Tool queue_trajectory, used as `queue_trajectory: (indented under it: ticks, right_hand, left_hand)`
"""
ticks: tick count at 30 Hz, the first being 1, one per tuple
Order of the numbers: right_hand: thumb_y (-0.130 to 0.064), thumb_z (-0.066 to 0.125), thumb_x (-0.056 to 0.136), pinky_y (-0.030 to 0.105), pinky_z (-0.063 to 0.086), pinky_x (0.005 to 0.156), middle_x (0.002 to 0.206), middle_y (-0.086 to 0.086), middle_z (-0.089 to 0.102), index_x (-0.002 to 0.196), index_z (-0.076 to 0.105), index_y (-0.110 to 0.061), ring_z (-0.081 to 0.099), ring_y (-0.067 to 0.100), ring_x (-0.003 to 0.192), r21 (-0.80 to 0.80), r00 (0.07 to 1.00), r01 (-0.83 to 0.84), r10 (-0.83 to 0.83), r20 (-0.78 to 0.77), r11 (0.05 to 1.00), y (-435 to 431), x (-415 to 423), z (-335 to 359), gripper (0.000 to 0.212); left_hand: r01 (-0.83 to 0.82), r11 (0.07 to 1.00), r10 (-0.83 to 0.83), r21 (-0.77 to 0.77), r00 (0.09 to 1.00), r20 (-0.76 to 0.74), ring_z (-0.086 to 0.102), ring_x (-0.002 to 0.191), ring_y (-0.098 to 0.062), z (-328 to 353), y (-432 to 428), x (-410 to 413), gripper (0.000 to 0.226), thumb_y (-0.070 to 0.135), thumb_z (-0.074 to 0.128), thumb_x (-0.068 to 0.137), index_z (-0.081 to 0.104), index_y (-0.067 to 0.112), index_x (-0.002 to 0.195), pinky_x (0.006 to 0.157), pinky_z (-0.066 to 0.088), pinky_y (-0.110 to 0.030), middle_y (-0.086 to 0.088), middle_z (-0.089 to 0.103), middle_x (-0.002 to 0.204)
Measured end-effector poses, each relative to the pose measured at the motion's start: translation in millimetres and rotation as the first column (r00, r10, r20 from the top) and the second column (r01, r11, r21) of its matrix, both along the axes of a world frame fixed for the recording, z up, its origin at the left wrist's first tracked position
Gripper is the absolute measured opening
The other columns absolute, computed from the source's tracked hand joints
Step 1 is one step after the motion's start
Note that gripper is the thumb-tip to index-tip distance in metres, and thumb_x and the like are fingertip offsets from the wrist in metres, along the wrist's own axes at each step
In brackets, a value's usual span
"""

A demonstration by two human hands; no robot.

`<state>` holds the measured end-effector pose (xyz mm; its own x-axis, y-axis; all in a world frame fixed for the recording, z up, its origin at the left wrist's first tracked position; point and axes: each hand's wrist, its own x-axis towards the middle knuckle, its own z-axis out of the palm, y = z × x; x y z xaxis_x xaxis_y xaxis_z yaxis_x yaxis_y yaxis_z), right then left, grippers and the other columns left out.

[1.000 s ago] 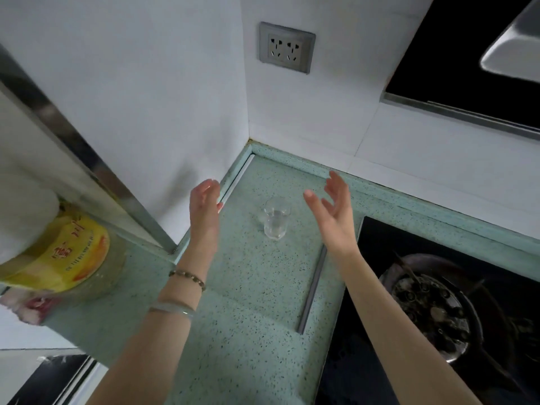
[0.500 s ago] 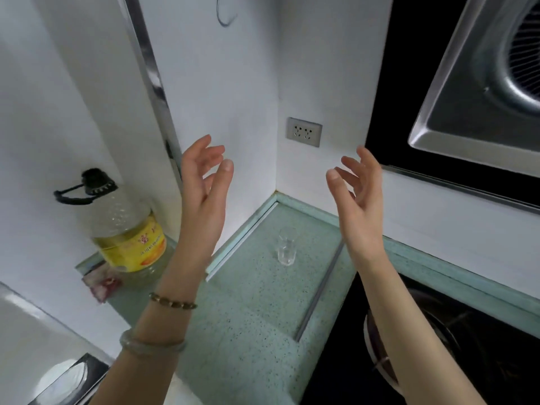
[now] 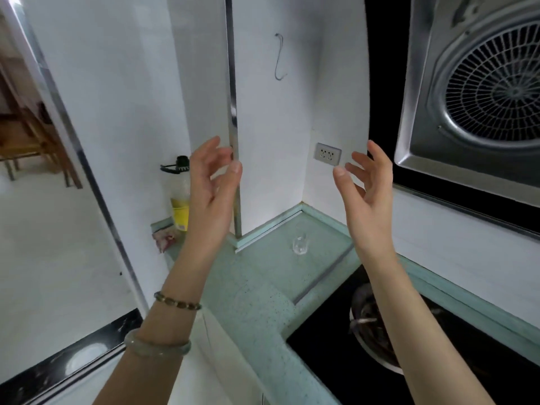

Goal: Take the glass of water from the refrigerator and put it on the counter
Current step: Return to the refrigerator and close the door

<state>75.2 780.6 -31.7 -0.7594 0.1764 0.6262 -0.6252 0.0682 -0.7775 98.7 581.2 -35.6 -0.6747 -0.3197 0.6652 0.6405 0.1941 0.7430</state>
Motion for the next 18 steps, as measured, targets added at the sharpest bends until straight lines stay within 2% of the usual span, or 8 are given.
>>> queue_trajectory:
  ticks: [7, 13, 18]
  right_hand:
    - [-0.022, 0.063, 0.090, 0.015, 0.045, 0.089, 0.129, -0.007, 0.050, 0.140, 0.036, -0.022, 0.053, 0.007, 0.118, -0.018, 0.997, -0.079, 0.079, -0.006, 0.997, -18.1, 85.2, 12.0, 0.057]
    - [-0.024, 0.063, 0.090, 0.014, 0.045, 0.091, 0.132, -0.005, 0.050, 0.139, 0.038, -0.023, 0.053, 0.002, 0.117, -0.003, 0.996, -0.091, 0.091, -0.009, 0.996, -36.5, 169.7, 13.6, 0.056]
    - [-0.023, 0.063, 0.090, 0.014, 0.045, 0.090, 0.128, -0.008, 0.051, 0.137, 0.039, -0.024, 0.053, 0.000, 0.115, -0.018, 0.995, -0.100, 0.101, 0.018, 0.995, -50.8, 231.6, 9.1, 0.053]
  left_hand:
    - [-0.079, 0.997, 0.079, 0.010, 0.997, 0.019, 0.051, 0.121, -0.018, 3.9, -19.4, 99.5, 0.056, 0.046, 0.051, 0.083, 0.039, 0.021, 0.132, 0.099, 0.043, -0.026, -0.011, 0.052, 0.130]
    - [-0.086, 0.996, 0.086, 0.024, 0.996, 0.003, 0.051, 0.119, -0.008, 4.8, -37.8, 184.0, 0.043, 0.043, 0.052, 0.086, 0.041, 0.031, 0.126, 0.093, 0.042, -0.015, -0.007, 0.051, 0.127]
    - [-0.098, 0.995, 0.098, 0.025, 0.995, 0.025, 0.051, 0.114, -0.004, 3.0, -41.6, 249.7, 0.040, 0.029, 0.050, 0.091, 0.041, 0.022, 0.130, 0.091, 0.041, -0.013, -0.001, 0.052, 0.122]
